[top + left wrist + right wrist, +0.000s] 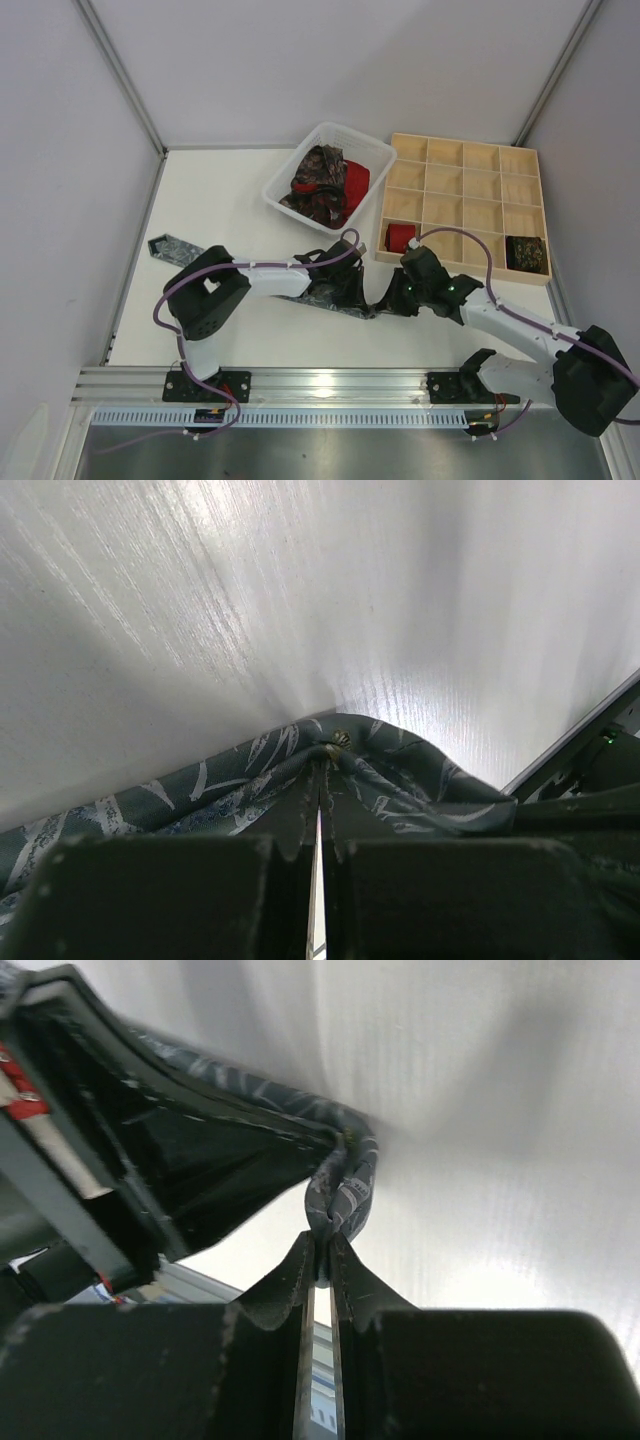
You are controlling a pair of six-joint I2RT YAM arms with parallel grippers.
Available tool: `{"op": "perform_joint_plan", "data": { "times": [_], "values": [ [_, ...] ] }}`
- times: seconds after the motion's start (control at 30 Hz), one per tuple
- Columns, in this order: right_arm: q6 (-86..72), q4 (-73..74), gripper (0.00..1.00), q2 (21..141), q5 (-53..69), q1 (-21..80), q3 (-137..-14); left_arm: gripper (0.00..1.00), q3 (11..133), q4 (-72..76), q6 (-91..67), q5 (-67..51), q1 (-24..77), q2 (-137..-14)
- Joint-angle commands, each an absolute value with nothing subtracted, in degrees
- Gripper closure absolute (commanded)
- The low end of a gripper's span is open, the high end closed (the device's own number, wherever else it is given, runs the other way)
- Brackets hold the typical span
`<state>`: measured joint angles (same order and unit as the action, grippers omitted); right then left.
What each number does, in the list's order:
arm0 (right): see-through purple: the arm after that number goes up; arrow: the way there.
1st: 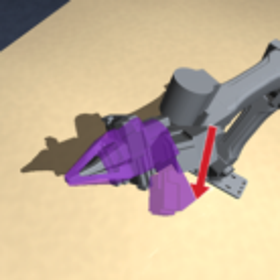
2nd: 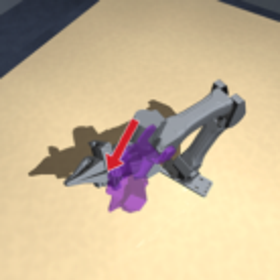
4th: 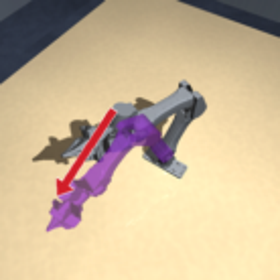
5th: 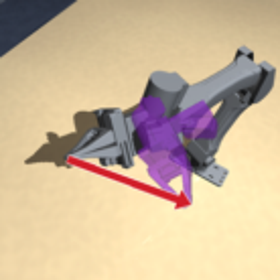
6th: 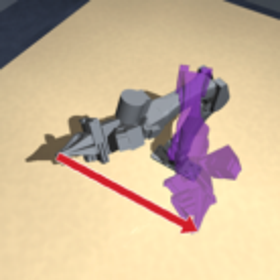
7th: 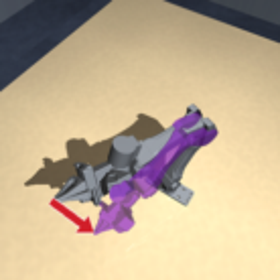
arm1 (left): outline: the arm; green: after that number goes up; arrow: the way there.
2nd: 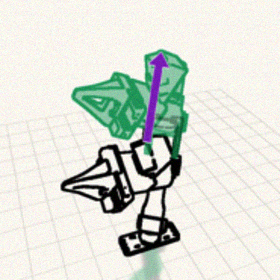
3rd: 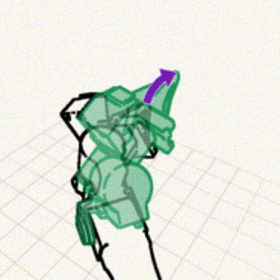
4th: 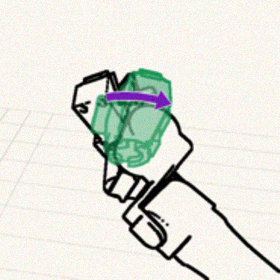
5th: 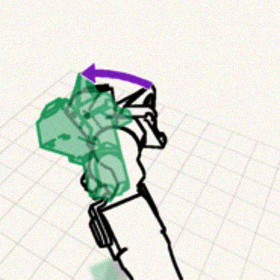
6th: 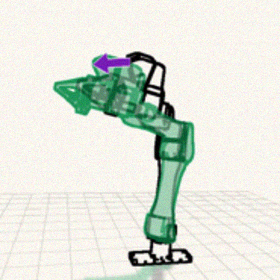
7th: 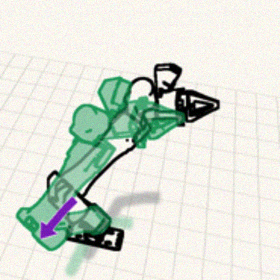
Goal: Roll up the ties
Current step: Roll the tie
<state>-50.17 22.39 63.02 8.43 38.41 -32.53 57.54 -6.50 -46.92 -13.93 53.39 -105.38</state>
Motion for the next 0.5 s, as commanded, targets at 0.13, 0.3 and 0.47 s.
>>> {"op": "perform_joint_plan", "data": {
  "times": [0.13,0.3,0.47],
  "values": [
    [-51.7,15.2,1.0,68.5,9.8,39.6,-37.1,0.99,56.2,-7.5,-44.8,-12.0,52.6,-106.7],
    [-51.8,15.9,1.0,69.8,8.1,39.7,-37.7,0.99,56.1,-8.2,-44.8,-11.6,52.6,-105.6],
    [-51.0,18.5,1.0,68.6,6.1,39.7,-37.8,1.0,56.2,-9.1,-44.1,-11.2,52.5,-103.9]
  ]
}}
